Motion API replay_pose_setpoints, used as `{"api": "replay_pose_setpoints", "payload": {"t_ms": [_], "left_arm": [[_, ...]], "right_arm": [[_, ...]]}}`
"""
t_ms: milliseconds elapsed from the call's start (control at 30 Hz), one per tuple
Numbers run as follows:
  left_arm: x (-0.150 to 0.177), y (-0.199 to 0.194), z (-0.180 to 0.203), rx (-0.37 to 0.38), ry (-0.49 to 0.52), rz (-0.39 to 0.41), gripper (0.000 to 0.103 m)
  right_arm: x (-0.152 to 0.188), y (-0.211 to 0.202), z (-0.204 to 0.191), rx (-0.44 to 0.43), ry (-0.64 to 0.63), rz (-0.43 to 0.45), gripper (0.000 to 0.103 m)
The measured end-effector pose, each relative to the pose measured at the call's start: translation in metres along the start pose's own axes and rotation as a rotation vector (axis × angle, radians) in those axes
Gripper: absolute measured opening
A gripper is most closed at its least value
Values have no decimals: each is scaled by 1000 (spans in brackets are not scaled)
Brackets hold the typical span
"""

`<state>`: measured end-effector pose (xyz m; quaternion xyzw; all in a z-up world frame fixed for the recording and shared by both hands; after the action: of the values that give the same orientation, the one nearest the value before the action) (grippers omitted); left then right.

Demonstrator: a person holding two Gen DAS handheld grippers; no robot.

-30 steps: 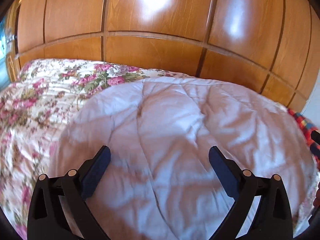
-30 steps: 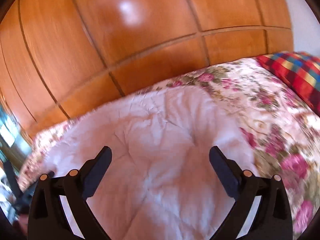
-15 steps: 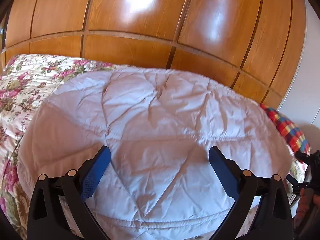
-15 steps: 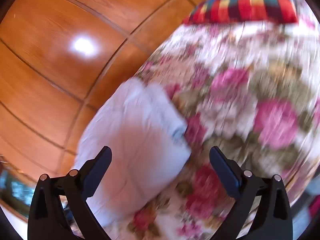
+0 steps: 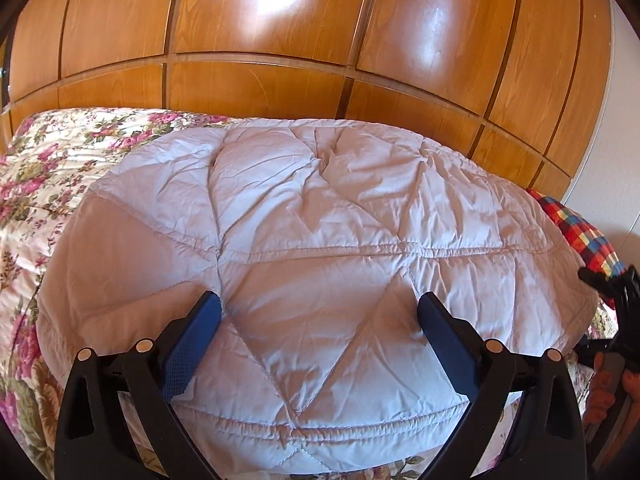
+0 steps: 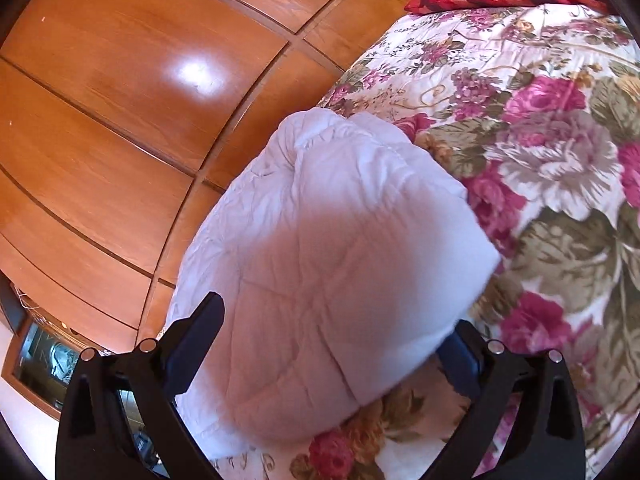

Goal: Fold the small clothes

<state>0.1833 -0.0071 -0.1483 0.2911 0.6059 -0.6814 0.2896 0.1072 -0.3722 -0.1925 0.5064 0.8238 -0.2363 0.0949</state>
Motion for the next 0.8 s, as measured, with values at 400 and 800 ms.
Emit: {"api": "replay_pose_setpoints", "payload": {"t_ms": [400,800], "left_arm": [[-42,6,34,-9,46,22,98],[-27,45,53,-77,180,-86,99]], "right_arm": [[-12,20,20,-96,193,13,46],[-8,15,25,-102,207,14,34]]}}
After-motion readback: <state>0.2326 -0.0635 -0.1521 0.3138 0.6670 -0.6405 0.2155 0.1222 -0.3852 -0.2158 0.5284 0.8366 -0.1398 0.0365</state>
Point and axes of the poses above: each gripper's, at about its wrist camera, not at the fingertips, and y roughly the way its jaws point, z to its right, x to its underside, the point moved 1 cm from there along y, roughly the way its jaws point, and after that the axes turned 11 degrees about -x, right-handed, at the moved point
